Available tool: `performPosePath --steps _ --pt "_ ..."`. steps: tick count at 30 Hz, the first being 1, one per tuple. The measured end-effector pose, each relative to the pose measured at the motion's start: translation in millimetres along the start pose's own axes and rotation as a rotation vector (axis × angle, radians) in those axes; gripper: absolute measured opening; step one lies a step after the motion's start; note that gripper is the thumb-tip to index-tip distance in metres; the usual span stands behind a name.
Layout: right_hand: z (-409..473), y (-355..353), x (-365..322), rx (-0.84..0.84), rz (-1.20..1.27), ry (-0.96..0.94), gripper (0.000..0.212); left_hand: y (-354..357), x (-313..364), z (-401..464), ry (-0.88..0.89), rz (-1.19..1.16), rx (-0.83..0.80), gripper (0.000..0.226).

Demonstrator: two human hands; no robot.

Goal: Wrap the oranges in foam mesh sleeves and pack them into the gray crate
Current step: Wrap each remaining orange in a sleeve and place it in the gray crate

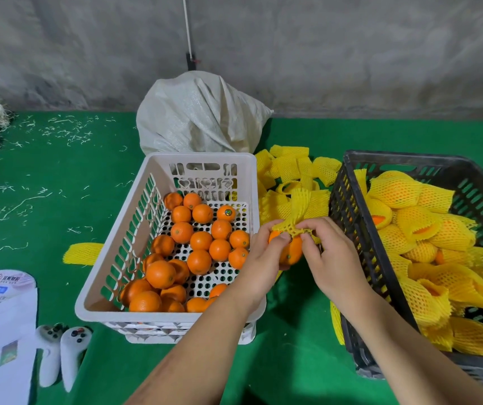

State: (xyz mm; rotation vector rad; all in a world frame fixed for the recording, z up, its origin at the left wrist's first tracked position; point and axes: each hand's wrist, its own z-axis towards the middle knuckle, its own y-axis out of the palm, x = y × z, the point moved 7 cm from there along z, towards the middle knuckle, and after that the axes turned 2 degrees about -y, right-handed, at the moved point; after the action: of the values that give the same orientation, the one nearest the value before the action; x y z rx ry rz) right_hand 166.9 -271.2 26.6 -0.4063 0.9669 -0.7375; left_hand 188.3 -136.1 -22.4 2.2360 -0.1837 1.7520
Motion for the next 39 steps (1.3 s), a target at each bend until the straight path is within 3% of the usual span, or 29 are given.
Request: performPosePath --steps 7,11,14,20,23,30,34,36,39 --pt "2.4 -11.4 -5.7 -0.001 -0.021 -0.092 0.024 -6.1 -10.1 -2.6 -0.004 0.01 -0.177 0.051" --pt "-7.9 -1.2 -22.7 -0.083 -0.222 -0.38 0.021 -12.9 -15.0 3.3 0.022 -0.138 -0.089 0.058" --pt "-15.3 4.1 -27.1 -0.032 -0.314 -0.451 0.022 -15.6 -15.3 3.8 0.067 -0.188 -0.025 0.051" --pt "-12.9 16.1 -4.1 0.061 -0.002 -0.069 0.034 -16.1 -15.5 2.9 0.036 -0.204 -0.064 0.059" --pt "-11.0 16.9 -9.1 0.061 0.029 -0.104 0.035 -17.7 -18.7 4.6 0.048 -0.147 -0.075 0.072" --pt "-12.9 16.5 -35.1 0.047 -0.185 -0.328 0.021 -24.6 -26.0 1.9 0.124 -0.261 0.112 0.051" --pt "-13.4 21.9 -21.4 0.055 -0.007 -0.111 0.025 -28.3 -21.4 -3.5 0.119 -0.321 0.105 0.038" --pt "-14.0 26.1 -9.0 0.051 0.102 0.024 0.029 -25.3 -19.9 -6.2 0.079 -0.324 0.028 0.056" --pt "-13.4 27.7 0.0 0.063 0.146 0.078 0.032 -21.4 -20.6 -9.0 0.078 -0.26 -0.08 0.092"
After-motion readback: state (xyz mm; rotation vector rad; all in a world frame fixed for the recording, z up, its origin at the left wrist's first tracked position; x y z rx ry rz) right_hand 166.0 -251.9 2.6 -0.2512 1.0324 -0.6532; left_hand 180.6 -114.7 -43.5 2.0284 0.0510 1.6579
